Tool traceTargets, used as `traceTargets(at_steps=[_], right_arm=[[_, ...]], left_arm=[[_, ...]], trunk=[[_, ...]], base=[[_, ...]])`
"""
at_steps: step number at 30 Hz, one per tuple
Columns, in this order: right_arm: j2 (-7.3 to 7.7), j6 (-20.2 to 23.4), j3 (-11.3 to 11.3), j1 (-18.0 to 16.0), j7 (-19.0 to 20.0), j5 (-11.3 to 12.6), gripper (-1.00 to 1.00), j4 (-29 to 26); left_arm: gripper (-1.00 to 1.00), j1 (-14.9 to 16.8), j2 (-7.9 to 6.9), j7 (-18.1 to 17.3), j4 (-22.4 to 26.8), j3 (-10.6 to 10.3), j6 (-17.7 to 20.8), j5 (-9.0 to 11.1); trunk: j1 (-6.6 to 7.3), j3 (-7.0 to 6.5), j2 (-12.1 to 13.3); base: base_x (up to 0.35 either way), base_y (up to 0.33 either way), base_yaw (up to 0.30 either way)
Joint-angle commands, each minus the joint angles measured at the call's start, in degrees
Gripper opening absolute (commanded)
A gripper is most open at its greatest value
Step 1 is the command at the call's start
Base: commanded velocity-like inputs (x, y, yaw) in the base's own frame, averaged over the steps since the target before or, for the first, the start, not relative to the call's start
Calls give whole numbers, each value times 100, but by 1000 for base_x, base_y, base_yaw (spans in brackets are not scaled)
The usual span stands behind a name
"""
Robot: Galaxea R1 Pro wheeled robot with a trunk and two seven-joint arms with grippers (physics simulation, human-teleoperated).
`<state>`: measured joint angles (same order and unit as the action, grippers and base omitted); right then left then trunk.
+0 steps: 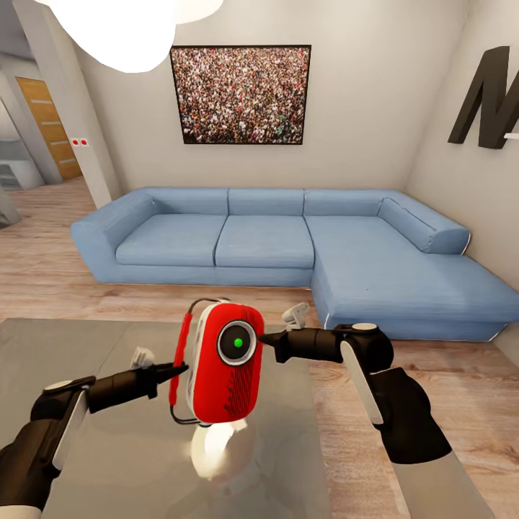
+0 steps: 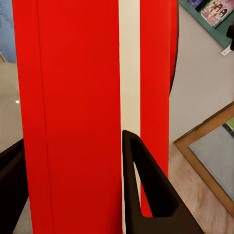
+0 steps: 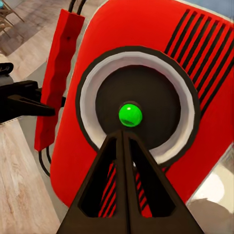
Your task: Turn on the radio receiver that's on the table in the living room.
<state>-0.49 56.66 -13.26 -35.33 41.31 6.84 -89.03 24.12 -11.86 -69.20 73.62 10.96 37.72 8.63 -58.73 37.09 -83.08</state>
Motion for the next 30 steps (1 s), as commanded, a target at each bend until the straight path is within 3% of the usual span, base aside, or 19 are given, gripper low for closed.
traceTargets(at_steps=[1, 4, 8, 16, 17, 19, 21, 26, 30], right_arm=[[2, 1, 0, 0, -3, -6, -100, -3], [36, 2, 5, 0, -14, -12, -100, -7], [230, 3, 8, 0, -426, -16, -100, -37], [564, 3, 11, 0, -941, -23, -100, -87], [649, 3, 57, 0, -992, -24, -100, -87], [845, 3, 423, 0, -1043, -20, -100, -88], [1013, 3, 640, 0, -1065, -17, -100, -88], [1231, 3, 782, 0, -1080, -23, -100, -88], [1300, 10, 805, 0, -1112, -30, -100, -88]], left_arm=[[-100, 2, 1, -6, 13, 24, 24, 34], [-100, 3, 2, -4, 22, 51, 24, 34], [-100, 2, -1, 386, 29, 64, 25, 31], [-100, 4, -1, 773, 25, 64, 25, 26], [-100, 5, -1, 856, 27, 64, 25, 25], [-100, 0, -1, 917, 29, 64, 25, 25], [-100, -2, -1, 943, 29, 64, 25, 25], [-100, -2, -1, 988, 30, 64, 25, 25], [-100, -3, -1, 1237, 41, 64, 25, 25]], trunk=[[0, 0, 0], [0, 0, 0], [0, 0, 0], [0, 0, 0], [0, 0, 0], [0, 0, 0], [0, 0, 0], [0, 0, 0], [0, 0, 0]], base=[[0, 0, 0], [0, 0, 0], [0, 0, 0], [0, 0, 0], [0, 0, 0], [0, 0, 0], [0, 0, 0], [0, 0, 0], [0, 0, 0]])
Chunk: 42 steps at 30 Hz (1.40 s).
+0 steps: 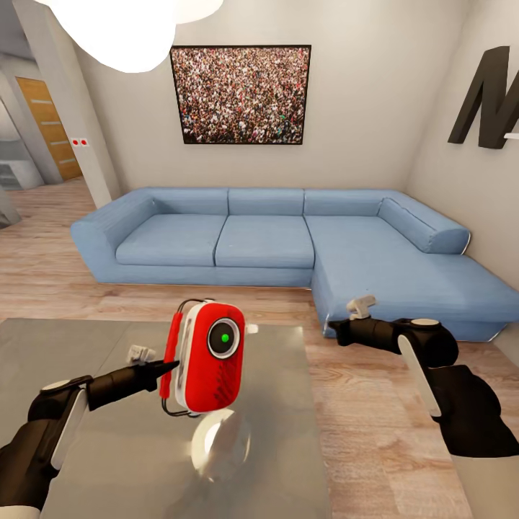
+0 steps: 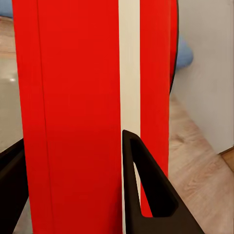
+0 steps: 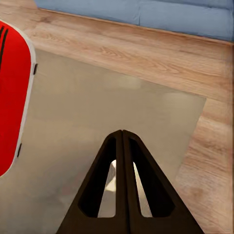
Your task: Turn on the radio receiver that's on the table in the living room.
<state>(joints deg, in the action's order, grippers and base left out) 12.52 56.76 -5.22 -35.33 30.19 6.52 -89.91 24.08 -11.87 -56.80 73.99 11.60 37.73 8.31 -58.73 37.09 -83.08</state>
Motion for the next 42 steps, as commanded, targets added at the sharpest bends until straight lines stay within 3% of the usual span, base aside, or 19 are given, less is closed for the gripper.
traceTargets(at_steps=[1, 5, 11, 21, 24, 28, 30, 42], right_arm=[[3, 1, 1, 0, -14, 1, -100, 0], [13, 1, 3, 0, -258, 6, -100, 0], [14, 1, 3, 0, -320, 4, -100, 0], [19, 0, 3, 0, -607, 7, -100, 0], [15, 1, 3, 0, -617, 5, -100, 0], [14, 0, 3, 0, -621, 5, -100, 0], [14, 0, 3, 0, -625, 5, -100, 0], [14, 2, 3, 0, -629, 2, -100, 0]], left_arm=[[-100, 2, 1, 17, 7, 0, 24, 57], [-100, 1, -36, 119, 71, 4, 28, 49], [-100, 0, -51, 356, 356, 1, 56, 36], [-100, 8, -43, 609, 683, 0, 592, -2], [-100, 12, -37, 866, 807, 0, 879, -85], [-100, 52, -21, 1809, 904, -9, 1214, -109], [-100, 73, -14, 2003, 921, -14, 1252, -113], [-100, 172, -17, 2179, 1224, -17, 1522, -133]], trunk=[[0, 0, 0], [0, 0, 0], [0, 0, 0], [0, 0, 0], [0, 0, 0], [0, 0, 0], [0, 0, 0], [0, 0, 0]], base=[[0, 0, 0], [0, 0, 0], [0, 0, 0], [0, 0, 0], [0, 0, 0], [0, 0, 0], [0, 0, 0], [0, 0, 0]])
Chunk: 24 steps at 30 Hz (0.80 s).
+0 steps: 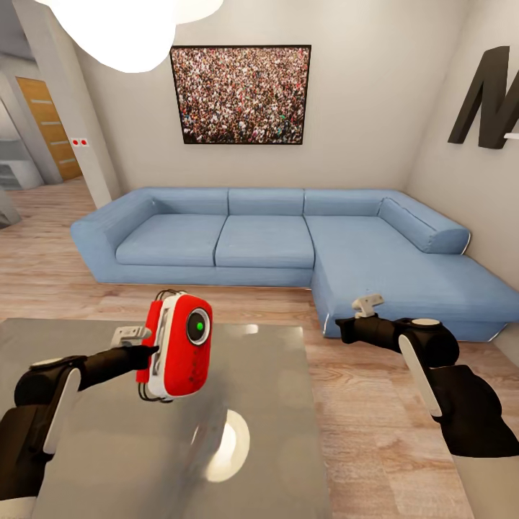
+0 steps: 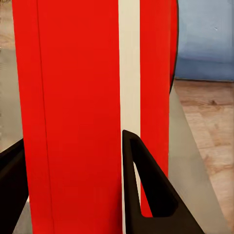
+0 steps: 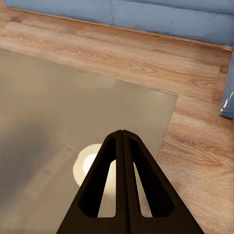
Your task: Turn on the radio receiver that's on the table in the living room.
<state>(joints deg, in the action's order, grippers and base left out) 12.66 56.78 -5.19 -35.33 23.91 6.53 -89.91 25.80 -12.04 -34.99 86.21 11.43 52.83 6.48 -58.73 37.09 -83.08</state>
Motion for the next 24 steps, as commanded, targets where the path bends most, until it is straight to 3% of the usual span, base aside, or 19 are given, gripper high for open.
traceTargets(at_steps=[1, 2, 3, 6, 15, 20, 24], right_arm=[[0, 0, 0, 0, 0, -1, -100, 0], [0, 0, 0, 0, 0, -2, -100, 0], [0, 0, 0, 0, 0, -3, -100, 0], [0, 0, 0, 0, -60, -24, -100, 0], [0, 0, 0, 0, -659, -133, -100, 8], [0, 3, 0, 0, -912, -135, -100, 13], [0, 16, 0, 0, -1101, -129, -100, 18]], left_arm=[[-100, 4, 0, 43, 32, 0, 20, 49], [-100, 7, 0, 135, 55, 0, 25, 48], [-100, 8, 0, 519, 84, 0, 31, 52], [-100, 11, 0, 867, 94, 0, 39, 55], [-100, 10, 0, 1034, 102, 0, 36, 49], [-100, 11, 0, 1472, 104, 0, 42, 54], [-100, 9, 0, 1591, 104, 0, 43, 55]], trunk=[[0, 0, 0], [0, 0, 0], [0, 0, 0], [0, 0, 0], [0, 0, 0], [0, 0, 0], [0, 0, 0]], base=[[0, 0, 0], [0, 0, 0], [0, 0, 0], [0, 0, 0], [0, 0, 0], [0, 0, 0], [0, 0, 0]])
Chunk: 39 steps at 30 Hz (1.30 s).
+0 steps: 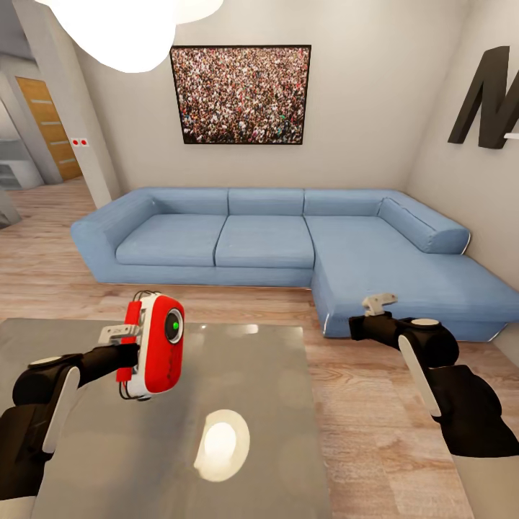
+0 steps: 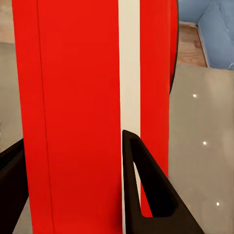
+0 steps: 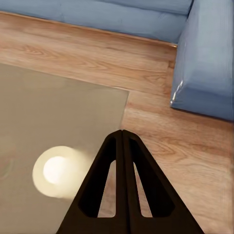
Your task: Turn on the radio receiver that's on the table in the living room.
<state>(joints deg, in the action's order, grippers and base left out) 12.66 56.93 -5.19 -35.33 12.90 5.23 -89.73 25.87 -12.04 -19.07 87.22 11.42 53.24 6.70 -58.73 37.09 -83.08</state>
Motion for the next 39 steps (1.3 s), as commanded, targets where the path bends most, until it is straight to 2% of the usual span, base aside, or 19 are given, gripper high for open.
traceTargets(at_steps=[1, 3, 5, 9, 11, 14, 20, 23, 39], right_arm=[[-2, 1, 0, 0, -19, 2, -100, 3], [-3, 2, 5, 0, -38, 2, -100, 6], [-6, 4, 103, 0, -46, 3, -100, 7], [-9, 9, 654, 0, -57, 4, -100, 8], [-6, 10, 725, 0, -58, 4, -100, 8], [-1, 11, 763, 0, -85, 0, -100, 8], [0, 7, 780, 0, -585, 0, -100, 8], [0, 3, 773, 0, -716, 6, -100, 8], [-9, -7, 756, 0, -759, 22, -100, 4]], left_arm=[[-100, 3, 0, 5, 0, 0, 2, 33], [-100, 2, 0, 14, -2, 0, 2, 33], [-100, 3, 0, 21, -3, 0, 2, 33], [-100, 2, 0, 31, -4, 0, 2, 32], [-100, 4, 0, 33, 1, 0, 2, 32], [-100, 4, 0, 34, 4, 0, 2, 30], [-100, 4, 0, 35, 5, 0, 2, 25], [-100, 2, -6, 35, 5, 0, 2, 24], [-100, 3, -26, 35, 5, 9, 2, 26]], trunk=[[0, 0, 0], [0, 0, 0], [0, 0, 0], [0, 0, 0], [0, 0, 0], [0, 0, 0], [0, 0, 0], [0, 0, 0], [0, 0, 0]], base=[[0, 0, 0], [0, 0, 0], [0, 0, 0], [0, 0, 0], [0, 0, 0], [0, 0, 0], [0, 0, 0], [0, 0, 0], [0, 0, 0]])
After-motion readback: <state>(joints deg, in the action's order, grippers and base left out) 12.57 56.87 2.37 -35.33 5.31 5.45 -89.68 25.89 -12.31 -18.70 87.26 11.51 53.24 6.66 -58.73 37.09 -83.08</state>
